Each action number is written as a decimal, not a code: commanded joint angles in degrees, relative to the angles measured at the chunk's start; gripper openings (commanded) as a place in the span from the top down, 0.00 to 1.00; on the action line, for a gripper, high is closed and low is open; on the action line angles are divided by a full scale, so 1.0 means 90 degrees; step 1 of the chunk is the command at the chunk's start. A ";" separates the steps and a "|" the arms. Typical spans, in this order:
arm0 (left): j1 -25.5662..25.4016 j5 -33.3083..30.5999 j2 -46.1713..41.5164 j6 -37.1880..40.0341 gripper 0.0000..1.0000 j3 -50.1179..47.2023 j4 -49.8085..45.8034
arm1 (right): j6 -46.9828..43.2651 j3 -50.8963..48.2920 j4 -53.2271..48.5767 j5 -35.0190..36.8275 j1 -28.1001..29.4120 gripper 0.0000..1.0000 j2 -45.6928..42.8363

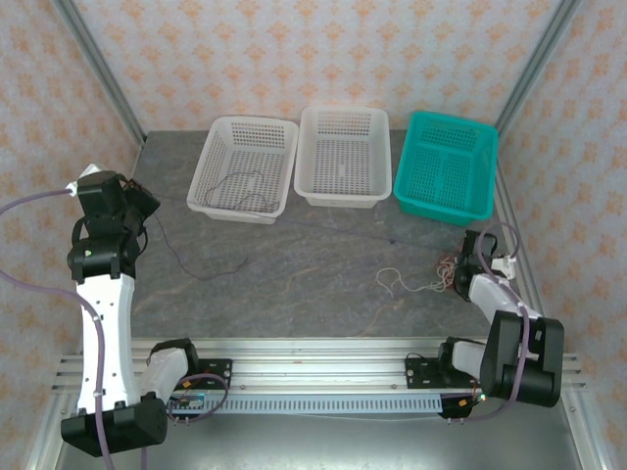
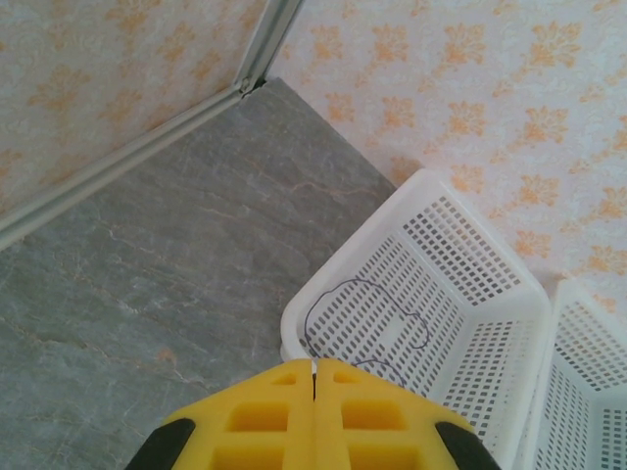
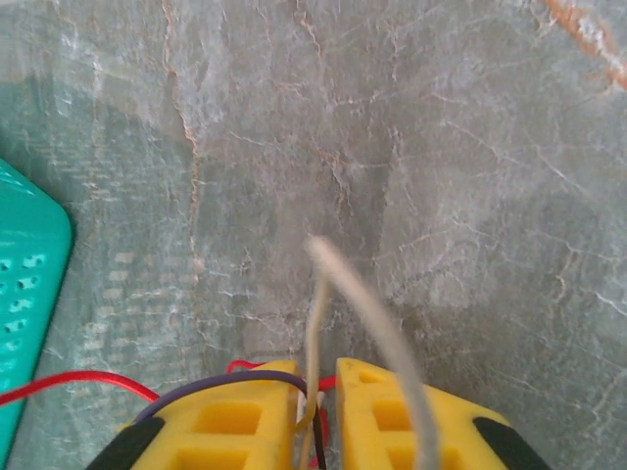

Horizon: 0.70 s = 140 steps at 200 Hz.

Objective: Untangle the cables

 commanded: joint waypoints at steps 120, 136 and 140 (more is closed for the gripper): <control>0.1547 0.0290 0.0793 -0.0495 1.00 0.0579 -0.0214 | -0.0697 -0.0126 0.0041 -0.1088 -0.2798 1.00 -0.0673; 0.1600 0.0245 0.0855 -0.0465 1.00 0.0618 -0.0258 | -0.0696 -0.0126 0.0111 -0.1234 -0.3086 1.00 -0.0657; 0.1603 0.0277 0.0872 -0.0462 1.00 0.0617 -0.0245 | -0.0718 -0.0117 0.0138 -0.1304 -0.3156 1.00 -0.0653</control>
